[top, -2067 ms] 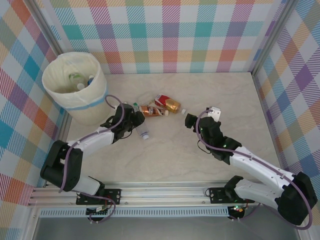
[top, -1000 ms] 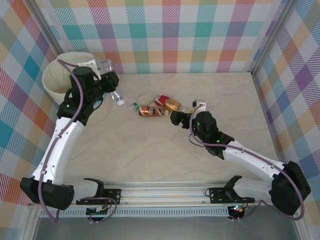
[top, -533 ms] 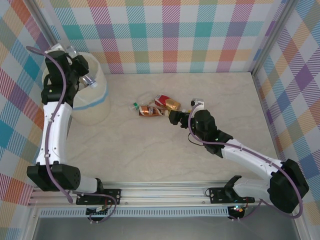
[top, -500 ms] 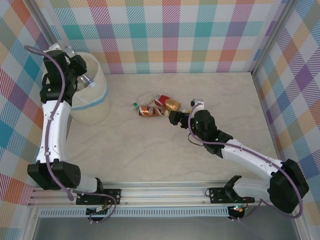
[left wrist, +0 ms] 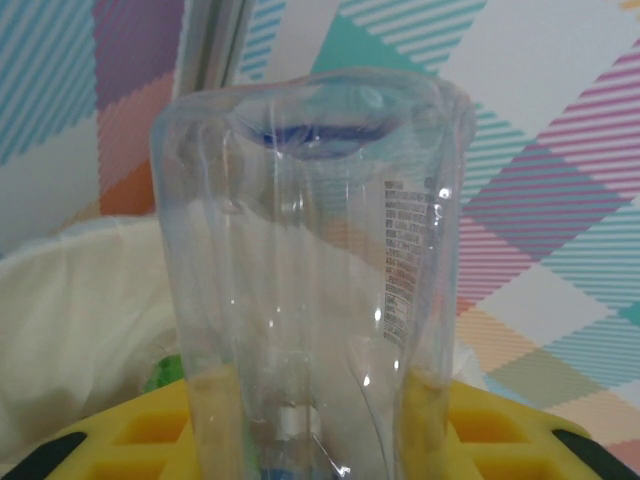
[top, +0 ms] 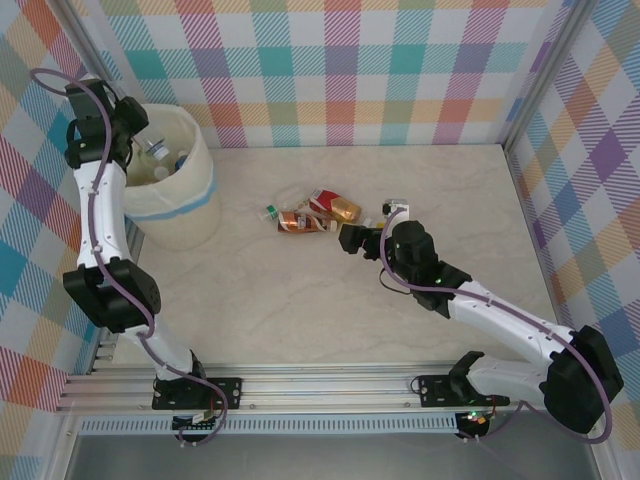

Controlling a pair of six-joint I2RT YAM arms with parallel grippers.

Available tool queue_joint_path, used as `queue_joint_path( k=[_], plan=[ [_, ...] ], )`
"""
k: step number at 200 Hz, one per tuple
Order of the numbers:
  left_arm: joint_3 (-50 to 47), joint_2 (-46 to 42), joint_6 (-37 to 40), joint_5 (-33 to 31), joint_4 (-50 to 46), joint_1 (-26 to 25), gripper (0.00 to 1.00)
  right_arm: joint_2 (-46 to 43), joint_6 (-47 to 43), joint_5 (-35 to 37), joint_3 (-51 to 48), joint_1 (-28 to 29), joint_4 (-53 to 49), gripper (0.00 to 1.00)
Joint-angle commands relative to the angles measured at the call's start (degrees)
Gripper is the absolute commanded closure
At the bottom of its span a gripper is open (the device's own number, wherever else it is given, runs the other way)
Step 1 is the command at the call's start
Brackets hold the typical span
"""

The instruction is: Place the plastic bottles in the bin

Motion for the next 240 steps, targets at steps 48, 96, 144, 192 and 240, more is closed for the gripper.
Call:
queue_joint_path(
  k=[48, 96, 144, 192, 240],
  plan=[
    [8.5, 8.9, 1.3, 17.0, -10.1, -1.1, 0.45, -0.2, -1.5, 0.9, 0.8, -0.2, -0.7, 0.00],
    [13.4, 10.3, 0.4, 17.2, -13.8, -2.8, 0.00, 2.9, -1.8, 0.5, 2.6, -0.2, -2.5, 0.00],
    [11.9, 5.5, 0.4, 13.9, -13.4, -2.7, 0.00, 7.3, -6.6, 0.7, 5.8, -0.3, -5.0, 0.00],
    [4.5, -1.7, -2.1, 15.0, -5.8, -3.4, 0.00, 13.7, -18.1, -0.2, 11.3, -1.1, -10.0, 0.00],
    [-2.1, -6.4, -5.3, 15.5, -0.9, -5.4, 0.00, 21.9, -22.9, -4.5, 18.8, -4.8, -16.3, 0.04]
  ],
)
